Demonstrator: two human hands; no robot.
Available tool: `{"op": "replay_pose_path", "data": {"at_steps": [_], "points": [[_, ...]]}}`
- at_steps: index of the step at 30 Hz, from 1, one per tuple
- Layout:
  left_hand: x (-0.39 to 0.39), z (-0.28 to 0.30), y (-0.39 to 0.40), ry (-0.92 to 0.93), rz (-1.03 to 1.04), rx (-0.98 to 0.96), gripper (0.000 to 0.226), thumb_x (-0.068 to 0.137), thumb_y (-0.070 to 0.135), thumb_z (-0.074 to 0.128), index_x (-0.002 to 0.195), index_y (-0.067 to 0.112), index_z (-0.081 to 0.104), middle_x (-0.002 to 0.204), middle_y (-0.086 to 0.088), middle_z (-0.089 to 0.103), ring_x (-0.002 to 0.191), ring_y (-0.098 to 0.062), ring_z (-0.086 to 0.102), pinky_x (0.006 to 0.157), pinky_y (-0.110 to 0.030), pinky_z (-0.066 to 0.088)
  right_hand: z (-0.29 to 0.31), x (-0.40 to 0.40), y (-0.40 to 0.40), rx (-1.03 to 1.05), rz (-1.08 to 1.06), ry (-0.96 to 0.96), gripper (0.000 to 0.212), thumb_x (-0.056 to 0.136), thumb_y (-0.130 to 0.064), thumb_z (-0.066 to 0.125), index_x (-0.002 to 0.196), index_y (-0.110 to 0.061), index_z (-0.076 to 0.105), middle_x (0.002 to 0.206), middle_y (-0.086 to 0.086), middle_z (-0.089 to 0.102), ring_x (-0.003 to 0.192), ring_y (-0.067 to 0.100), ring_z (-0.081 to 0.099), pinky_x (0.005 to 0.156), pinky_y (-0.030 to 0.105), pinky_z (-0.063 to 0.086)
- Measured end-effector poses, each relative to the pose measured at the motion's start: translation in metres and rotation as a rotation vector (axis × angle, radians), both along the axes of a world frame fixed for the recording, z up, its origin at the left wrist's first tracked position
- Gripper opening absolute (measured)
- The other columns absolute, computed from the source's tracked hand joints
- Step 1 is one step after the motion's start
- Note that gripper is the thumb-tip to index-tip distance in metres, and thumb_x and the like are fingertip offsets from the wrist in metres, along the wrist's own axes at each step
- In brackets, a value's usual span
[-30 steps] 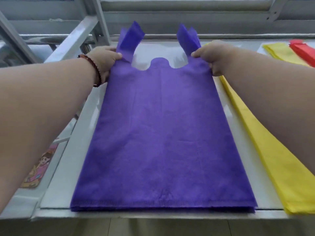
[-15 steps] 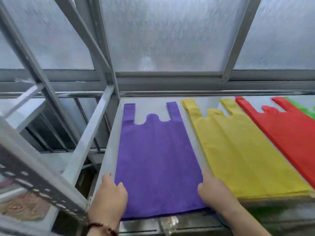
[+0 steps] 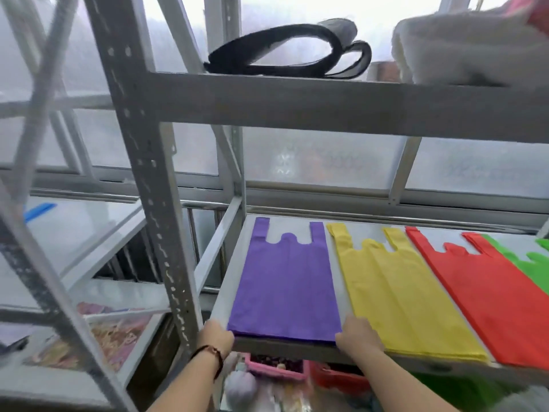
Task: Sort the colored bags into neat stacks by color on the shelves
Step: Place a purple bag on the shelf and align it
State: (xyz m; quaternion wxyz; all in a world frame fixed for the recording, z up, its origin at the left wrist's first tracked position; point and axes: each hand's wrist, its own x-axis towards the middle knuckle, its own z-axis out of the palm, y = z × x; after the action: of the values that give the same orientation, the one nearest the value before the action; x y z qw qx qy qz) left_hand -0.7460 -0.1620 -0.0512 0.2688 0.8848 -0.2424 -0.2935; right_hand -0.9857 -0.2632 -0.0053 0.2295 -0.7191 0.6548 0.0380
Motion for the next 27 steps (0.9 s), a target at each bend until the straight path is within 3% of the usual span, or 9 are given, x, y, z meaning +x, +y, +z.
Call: {"op": "replay_pose_path", "data": {"at_steps": [3, 6, 10, 14, 19, 23, 27], "points": [[-0.012, 0.019, 0.046, -0.069, -0.083, 0.058, 0.031, 0.066, 0.026, 0.054, 0.092, 0.015, 0.066, 0.101, -0.016, 0.071, 0.096, -0.03, 0.066, 0.081, -0.031, 0.055, 0.016, -0.012, 0.018, -0.108, 0.219, 0.085, 0.028, 0.088, -0.02, 0.047, 0.115, -0.015, 0.053, 0.123, 0.007, 0.056, 0.114, 0.028, 0.056, 0.085, 0.034, 0.046], [-0.018, 0.046, 0.094, -0.171, -0.111, 0.127, 0.033, 0.082, 0.031, 0.053, 0.104, 0.01, 0.065, 0.112, -0.014, 0.066, 0.106, -0.029, 0.061, 0.087, -0.031, 0.048, 0.031, -0.009, 0.035, -0.173, 0.477, 0.141, 0.035, 0.09, -0.027, 0.047, 0.121, -0.011, 0.048, 0.129, 0.01, 0.052, 0.119, 0.029, 0.052, 0.092, 0.035, 0.044], [-0.011, 0.092, 0.158, -0.297, -0.086, 0.11, 0.041, 0.089, 0.023, 0.049, 0.128, 0.009, 0.049, 0.135, -0.013, 0.05, 0.126, -0.028, 0.047, 0.101, -0.03, 0.039, 0.061, 0.028, 0.074, -0.265, 0.741, 0.147, 0.041, 0.092, -0.029, 0.046, 0.128, -0.01, 0.046, 0.135, 0.01, 0.049, 0.123, 0.029, 0.049, 0.097, 0.038, 0.045], [0.008, 0.14, 0.232, -0.388, 0.044, 0.056, 0.043, 0.091, 0.034, 0.05, 0.128, 0.012, 0.051, 0.135, -0.013, 0.053, 0.122, -0.029, 0.051, 0.1, -0.035, 0.041, 0.097, 0.087, 0.132, -0.345, 0.946, 0.051, 0.039, 0.093, -0.026, 0.046, 0.129, -0.013, 0.048, 0.133, 0.01, 0.052, 0.122, 0.029, 0.051, 0.093, 0.039, 0.046], [0.044, 0.18, 0.321, -0.504, 0.19, 0.1, 0.048, 0.089, 0.022, 0.049, 0.136, 0.012, 0.045, 0.14, -0.013, 0.048, 0.128, -0.028, 0.047, 0.105, -0.035, 0.039, 0.134, 0.166, 0.209, -0.397, 1.18, -0.16, 0.04, 0.091, -0.023, 0.053, 0.129, -0.009, 0.052, 0.126, 0.013, 0.06, 0.114, 0.028, 0.058, 0.096, 0.036, 0.05], [0.069, 0.197, 0.383, -0.57, 0.265, 0.127, 0.053, 0.086, 0.019, 0.051, 0.139, 0.015, 0.042, 0.143, -0.014, 0.043, 0.128, -0.029, 0.046, 0.107, -0.036, 0.04, 0.149, 0.226, 0.269, -0.392, 1.277, -0.287, 0.042, 0.089, -0.018, 0.056, 0.131, -0.013, 0.052, 0.131, 0.011, 0.058, 0.115, 0.026, 0.059, 0.098, 0.037, 0.05], [0.105, 0.199, 0.434, -0.6, 0.306, 0.168, 0.055, 0.087, 0.02, 0.051, 0.14, 0.014, 0.038, 0.145, -0.013, 0.04, 0.13, -0.029, 0.044, 0.107, -0.035, 0.039, 0.152, 0.291, 0.323, -0.411, 1.344, -0.291, 0.046, 0.09, -0.02, 0.056, 0.134, -0.012, 0.047, 0.13, 0.013, 0.057, 0.118, 0.028, 0.056, 0.099, 0.038, 0.048]]}}
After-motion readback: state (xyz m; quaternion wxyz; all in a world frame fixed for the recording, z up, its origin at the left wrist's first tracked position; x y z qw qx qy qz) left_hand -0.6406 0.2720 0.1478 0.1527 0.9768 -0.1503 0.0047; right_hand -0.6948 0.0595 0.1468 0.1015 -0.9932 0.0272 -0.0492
